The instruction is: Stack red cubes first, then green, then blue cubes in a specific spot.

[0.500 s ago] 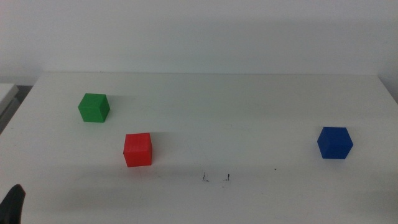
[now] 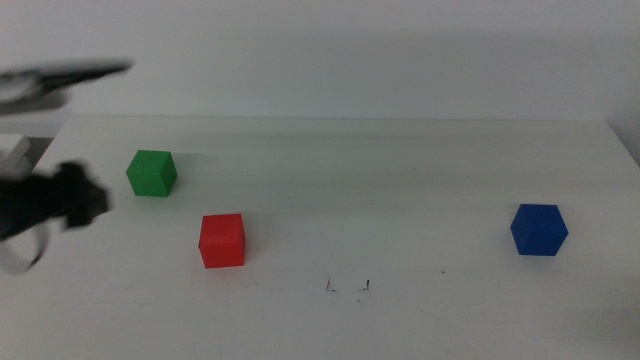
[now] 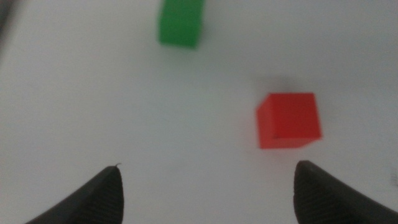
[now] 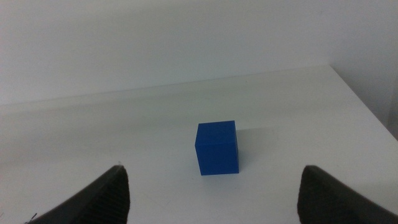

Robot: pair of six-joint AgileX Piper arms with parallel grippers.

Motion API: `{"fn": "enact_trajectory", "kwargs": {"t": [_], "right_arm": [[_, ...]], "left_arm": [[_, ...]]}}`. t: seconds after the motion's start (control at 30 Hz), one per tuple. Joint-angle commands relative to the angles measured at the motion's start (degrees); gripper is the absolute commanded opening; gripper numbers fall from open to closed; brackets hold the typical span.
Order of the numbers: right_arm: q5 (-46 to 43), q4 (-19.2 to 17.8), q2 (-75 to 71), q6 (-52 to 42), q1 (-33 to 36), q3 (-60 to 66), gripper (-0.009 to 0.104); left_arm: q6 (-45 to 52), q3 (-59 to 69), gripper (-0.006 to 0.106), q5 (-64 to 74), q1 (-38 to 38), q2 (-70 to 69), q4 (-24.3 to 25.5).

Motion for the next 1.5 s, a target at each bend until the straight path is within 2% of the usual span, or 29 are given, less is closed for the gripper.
{"fn": "enact_trajectory", "kwargs": {"t": [0.0,0.1,0.37,0.77,0.93,1.1,1.2,1.23,1.3,1.4,1.47], "right_arm": [[-0.4,-0.6,-0.3,-0.2,-0.2,0.2,0.088],[-0.4,-0.6,-0.3,-0.2,-0.2,0.2,0.088],[-0.4,-0.6,-0.3,-0.2,-0.2,0.2,0.088],[-0.4,-0.6,-0.3,-0.2,-0.2,0.2,0.088],[-0.4,-0.6,-0.3,-0.2,-0.2,0.2,0.088],[-0.4,-0.6,-0.3,-0.2,-0.2,0.2,0.088],[-0.4,-0.6,-0.3,-0.2,-0.2,0.2,0.088],[-0.4,-0.6,-0.3,-0.2,-0.2,0.2,0.088],[-0.4,-0.6,-0.3,-0.2,-0.2,0.2,0.088],[-0.4,-0.6,-0.3,-0.2,-0.2,0.2,0.088],[-0.4,-0.6,-0.3,-0.2,-0.2,0.2,0.088]], "left_arm": [[-5.5,-7.0,0.094,5.5,-3.2,9.0,0.0],[-14.0,-16.2,0.094,12.8,-7.5,17.6,3.5],[-21.3,-29.2,0.094,21.6,-14.5,36.1,4.1],[-20.0,-29.3,0.094,11.0,-17.4,45.4,5.0],[-20.0,-29.2,0.094,8.9,-17.4,47.8,8.2],[-17.3,-29.2,0.093,5.8,-17.4,51.8,8.2],[-16.8,-29.2,0.083,5.6,-17.4,53.4,7.5],[-17.0,-29.2,0.077,5.9,-17.4,53.7,7.2],[-17.2,-29.2,0.06,6.3,-17.4,54.1,6.2],[-17.2,-29.3,0.028,7.4,-17.9,53.3,3.1],[-19.8,-30.7,0.013,9.6,-20.4,51.8,3.6]]}}
